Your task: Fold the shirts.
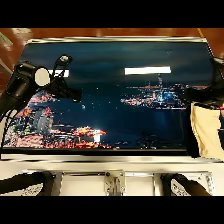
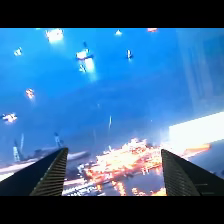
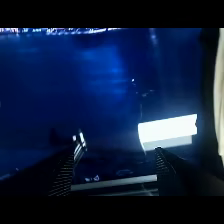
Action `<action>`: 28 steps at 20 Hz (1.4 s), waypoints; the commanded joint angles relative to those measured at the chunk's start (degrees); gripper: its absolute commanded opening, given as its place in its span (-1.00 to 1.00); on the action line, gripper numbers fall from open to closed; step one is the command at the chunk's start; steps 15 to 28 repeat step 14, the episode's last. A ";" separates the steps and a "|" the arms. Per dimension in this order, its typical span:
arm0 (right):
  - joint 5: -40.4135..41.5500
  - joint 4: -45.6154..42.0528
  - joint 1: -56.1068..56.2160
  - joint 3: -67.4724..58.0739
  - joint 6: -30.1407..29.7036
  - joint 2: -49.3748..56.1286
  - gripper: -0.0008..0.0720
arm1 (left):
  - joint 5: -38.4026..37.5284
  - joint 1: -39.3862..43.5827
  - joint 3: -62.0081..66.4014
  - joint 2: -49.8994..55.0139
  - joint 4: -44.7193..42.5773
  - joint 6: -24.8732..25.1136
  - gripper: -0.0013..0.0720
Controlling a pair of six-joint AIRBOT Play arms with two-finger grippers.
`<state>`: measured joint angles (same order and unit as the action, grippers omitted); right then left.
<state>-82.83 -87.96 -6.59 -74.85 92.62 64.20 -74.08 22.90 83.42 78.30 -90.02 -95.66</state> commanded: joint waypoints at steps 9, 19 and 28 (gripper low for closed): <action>-2.67 0.63 3.19 0.46 0.55 1.64 0.74 | 0.55 -0.13 -0.13 1.20 1.09 -1.09 1.00; -2.67 0.63 3.19 0.46 0.52 1.64 0.74 | 0.61 -0.13 -0.13 1.38 0.92 -1.09 1.00; -2.67 0.63 3.19 0.46 0.52 1.64 0.74 | 0.61 -0.13 -0.13 1.38 0.92 -1.09 1.00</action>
